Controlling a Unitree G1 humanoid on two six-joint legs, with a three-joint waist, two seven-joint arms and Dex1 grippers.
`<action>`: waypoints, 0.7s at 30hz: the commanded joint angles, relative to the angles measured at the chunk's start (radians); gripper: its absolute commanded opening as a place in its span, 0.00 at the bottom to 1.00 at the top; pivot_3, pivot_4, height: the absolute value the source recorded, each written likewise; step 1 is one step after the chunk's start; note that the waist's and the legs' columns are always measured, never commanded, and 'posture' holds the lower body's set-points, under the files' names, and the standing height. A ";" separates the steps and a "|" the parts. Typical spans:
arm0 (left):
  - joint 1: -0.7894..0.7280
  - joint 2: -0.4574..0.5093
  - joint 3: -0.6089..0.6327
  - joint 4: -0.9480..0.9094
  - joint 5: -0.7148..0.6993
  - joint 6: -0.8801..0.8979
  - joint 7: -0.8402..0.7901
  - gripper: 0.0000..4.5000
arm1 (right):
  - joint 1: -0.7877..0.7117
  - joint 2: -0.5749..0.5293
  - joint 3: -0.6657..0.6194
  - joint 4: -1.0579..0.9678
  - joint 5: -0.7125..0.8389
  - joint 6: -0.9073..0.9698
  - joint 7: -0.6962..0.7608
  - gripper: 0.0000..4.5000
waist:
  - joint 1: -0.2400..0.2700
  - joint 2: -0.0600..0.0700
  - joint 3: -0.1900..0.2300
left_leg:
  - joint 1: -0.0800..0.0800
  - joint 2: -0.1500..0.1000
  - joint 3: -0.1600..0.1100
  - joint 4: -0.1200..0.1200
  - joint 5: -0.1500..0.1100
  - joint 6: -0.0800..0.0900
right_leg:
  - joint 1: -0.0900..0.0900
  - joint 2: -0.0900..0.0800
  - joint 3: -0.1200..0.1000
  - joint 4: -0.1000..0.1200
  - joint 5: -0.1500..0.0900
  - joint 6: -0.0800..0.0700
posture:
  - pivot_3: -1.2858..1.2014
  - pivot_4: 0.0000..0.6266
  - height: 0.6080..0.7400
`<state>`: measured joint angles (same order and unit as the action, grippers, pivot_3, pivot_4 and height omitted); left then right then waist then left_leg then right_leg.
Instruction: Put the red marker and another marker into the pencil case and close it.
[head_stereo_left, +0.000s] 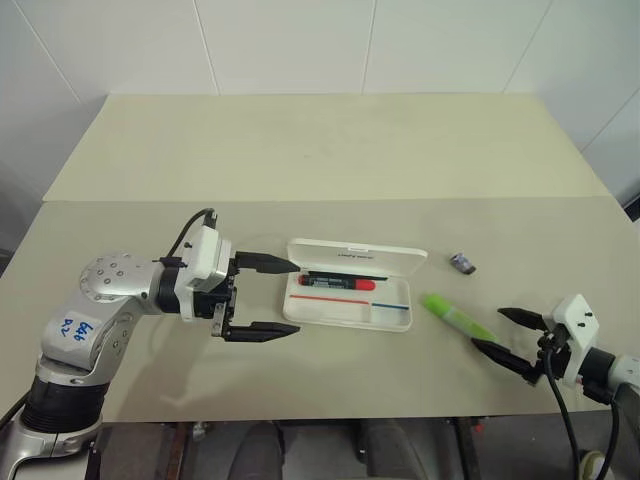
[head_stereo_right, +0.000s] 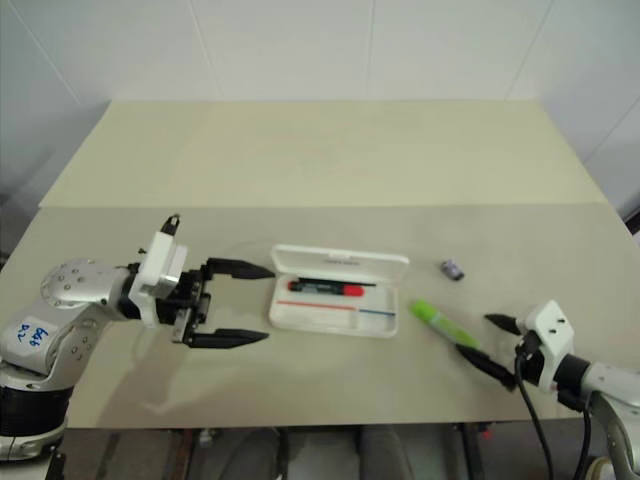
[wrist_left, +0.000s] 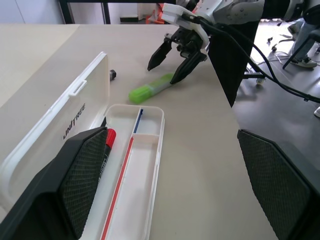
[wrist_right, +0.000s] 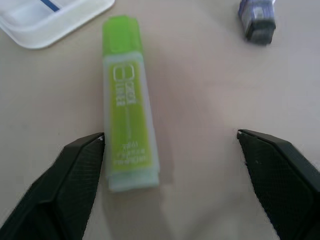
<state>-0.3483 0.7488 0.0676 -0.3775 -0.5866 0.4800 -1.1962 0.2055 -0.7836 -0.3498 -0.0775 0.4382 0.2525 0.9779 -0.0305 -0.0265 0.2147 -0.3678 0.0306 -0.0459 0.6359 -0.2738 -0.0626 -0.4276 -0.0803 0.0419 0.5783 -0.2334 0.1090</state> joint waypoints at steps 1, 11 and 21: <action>-0.014 0.022 0.024 -0.010 -0.027 -0.013 -0.014 1.00 | -0.001 0.006 0.012 -0.003 -0.002 -0.018 0.020 0.70 | 0.000 0.000 0.000 | 0.000 0.000 0.000 0.000 0.000 0.000 | 0.000 0.000 0.000 0.000 0.000 0.000 | 0.52 0.24 1.00; -0.019 0.054 0.027 0.013 -0.016 -0.030 -0.041 1.00 | -0.030 0.026 0.055 -0.029 0.002 -0.009 0.022 0.24 | -0.007 -0.002 -0.001 | 0.000 0.000 0.002 0.000 0.000 0.000 | 0.000 0.001 0.002 0.003 0.000 0.000 | 0.52 0.24 1.00; 0.059 0.105 0.071 0.089 0.016 -0.141 -0.088 1.00 | -0.112 -0.093 0.012 -0.132 0.055 0.023 0.110 0.24 | -0.014 -0.002 0.000 | 0.001 0.000 0.003 0.001 0.000 0.000 | -0.001 0.001 0.004 0.003 0.000 0.000 | 0.52 0.24 1.00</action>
<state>-0.2986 0.8401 0.1055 -0.2941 -0.5753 0.3703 -1.2725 0.0991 -0.8408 -0.2938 -0.1587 0.4603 0.2655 1.0479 -0.0441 -0.0286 0.2144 -0.3664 0.0306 -0.0427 0.6365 -0.2738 -0.0626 -0.4286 -0.0793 0.0457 0.5817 -0.2331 0.1095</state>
